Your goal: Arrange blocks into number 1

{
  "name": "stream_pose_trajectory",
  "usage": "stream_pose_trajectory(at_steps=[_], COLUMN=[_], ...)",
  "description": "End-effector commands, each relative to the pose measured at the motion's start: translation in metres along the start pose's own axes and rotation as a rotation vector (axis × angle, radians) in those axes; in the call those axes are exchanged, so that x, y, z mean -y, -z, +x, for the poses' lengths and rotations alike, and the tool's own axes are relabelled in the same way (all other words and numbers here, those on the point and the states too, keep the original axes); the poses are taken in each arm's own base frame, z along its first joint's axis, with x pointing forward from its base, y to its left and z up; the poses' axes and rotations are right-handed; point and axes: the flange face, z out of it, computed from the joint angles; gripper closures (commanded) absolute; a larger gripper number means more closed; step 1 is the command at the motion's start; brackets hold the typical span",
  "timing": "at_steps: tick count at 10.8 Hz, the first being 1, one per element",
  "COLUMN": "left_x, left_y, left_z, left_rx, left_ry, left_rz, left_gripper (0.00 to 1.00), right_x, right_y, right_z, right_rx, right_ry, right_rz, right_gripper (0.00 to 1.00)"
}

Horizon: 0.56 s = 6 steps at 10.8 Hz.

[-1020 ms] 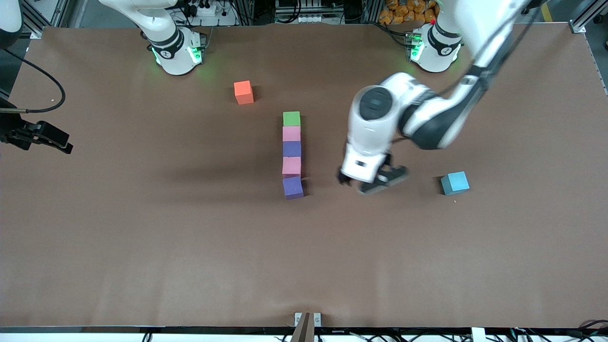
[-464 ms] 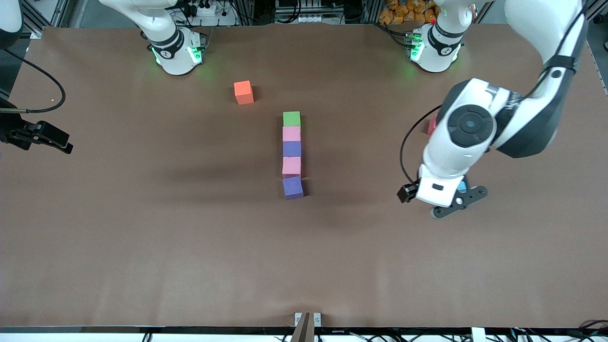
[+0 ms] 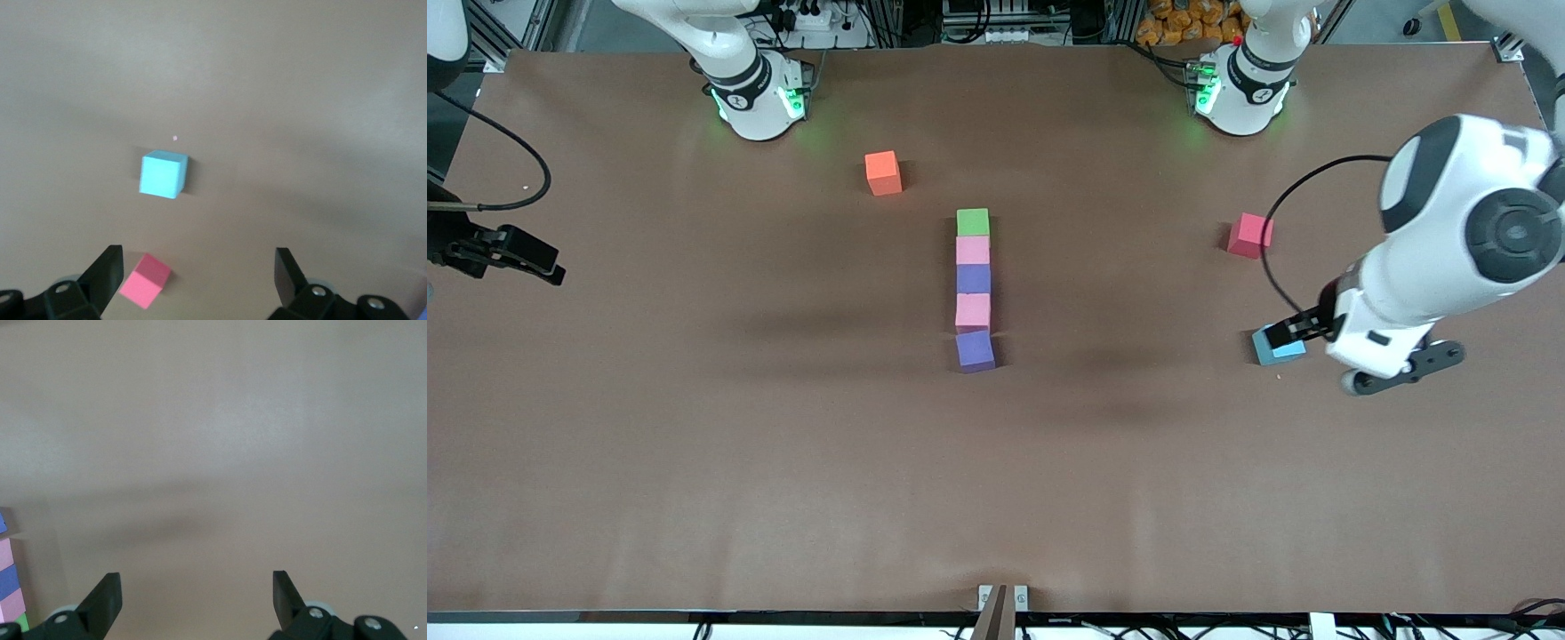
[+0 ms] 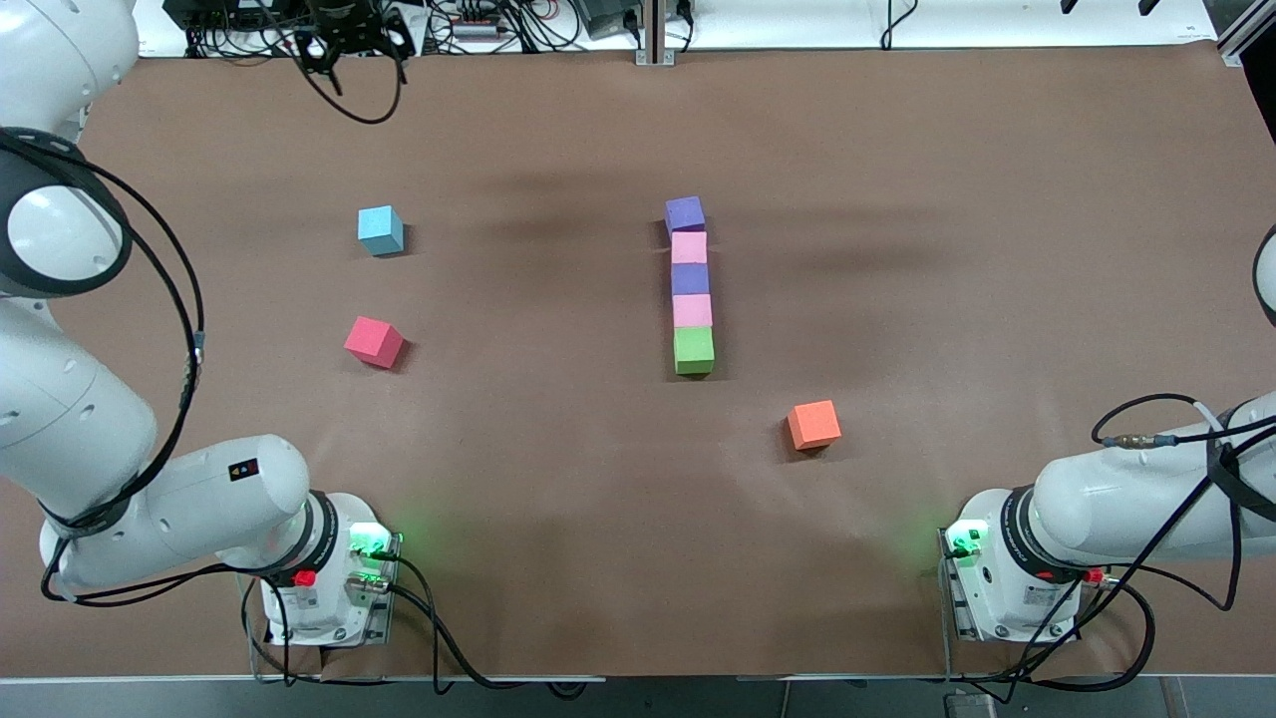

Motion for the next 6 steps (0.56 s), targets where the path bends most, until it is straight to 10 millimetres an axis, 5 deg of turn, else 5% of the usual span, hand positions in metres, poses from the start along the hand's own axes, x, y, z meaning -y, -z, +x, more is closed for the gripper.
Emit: stream_pose_trajectory(at_steps=[1,4,6], left_x=[0.022,0.036,0.041], left_y=[0.007,0.022,0.060], left_z=[-0.022,-0.045,-0.079], left_rx=[0.012,-0.001,-0.052], left_ry=[-0.045,-0.096,-0.115], left_rz=[0.007,0.006,0.004], left_gripper=[0.00,0.00,0.00], right_x=[-0.003,-0.003,-0.003], right_y=[0.002,0.002,0.001], right_z=[-0.004,-0.004,-0.004], right_rx=[0.002,0.004,0.005], right_ry=[-0.001,-0.004,-0.004], right_rz=[-0.010,-0.011,-0.011], right_gripper=[0.00,0.00,0.00])
